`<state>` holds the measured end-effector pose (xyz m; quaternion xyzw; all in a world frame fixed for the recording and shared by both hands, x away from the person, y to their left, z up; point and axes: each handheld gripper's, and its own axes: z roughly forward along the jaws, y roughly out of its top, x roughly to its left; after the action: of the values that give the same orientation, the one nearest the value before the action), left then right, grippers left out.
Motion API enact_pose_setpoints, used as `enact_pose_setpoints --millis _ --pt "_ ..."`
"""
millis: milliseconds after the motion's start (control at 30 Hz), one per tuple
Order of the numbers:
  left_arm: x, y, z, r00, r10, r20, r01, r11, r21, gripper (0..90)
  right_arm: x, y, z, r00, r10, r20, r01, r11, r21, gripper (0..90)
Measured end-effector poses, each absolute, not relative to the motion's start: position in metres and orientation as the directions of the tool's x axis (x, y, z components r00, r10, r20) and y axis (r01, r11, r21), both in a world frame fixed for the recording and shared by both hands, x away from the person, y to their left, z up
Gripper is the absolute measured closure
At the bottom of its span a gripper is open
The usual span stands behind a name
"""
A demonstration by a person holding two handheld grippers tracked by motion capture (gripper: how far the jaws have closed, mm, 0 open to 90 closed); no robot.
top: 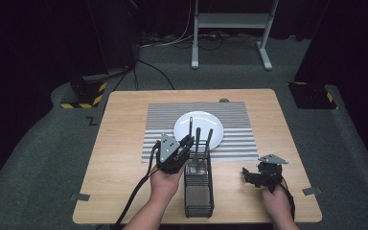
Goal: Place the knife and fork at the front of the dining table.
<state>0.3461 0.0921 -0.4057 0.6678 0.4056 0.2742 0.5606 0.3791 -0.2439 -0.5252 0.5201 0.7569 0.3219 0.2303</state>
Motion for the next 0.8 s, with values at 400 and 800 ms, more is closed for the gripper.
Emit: enact_pose_setpoints --millis 400,800 --pt "0.339 0.096 -0.382 0.539 0.839 -0.082 0.165 -0.009 0.986 81.2 0.379 -0.244 -0.525 -0.353 0.935 -0.014 0.639 0.252 0.727 10.1" --pt "0.327 0.111 -0.363 0.537 0.836 -0.114 0.115 0.061 0.992 81.3 0.379 -0.244 -0.525 -0.353 0.936 -0.014 0.639 0.252 0.727 10.1"
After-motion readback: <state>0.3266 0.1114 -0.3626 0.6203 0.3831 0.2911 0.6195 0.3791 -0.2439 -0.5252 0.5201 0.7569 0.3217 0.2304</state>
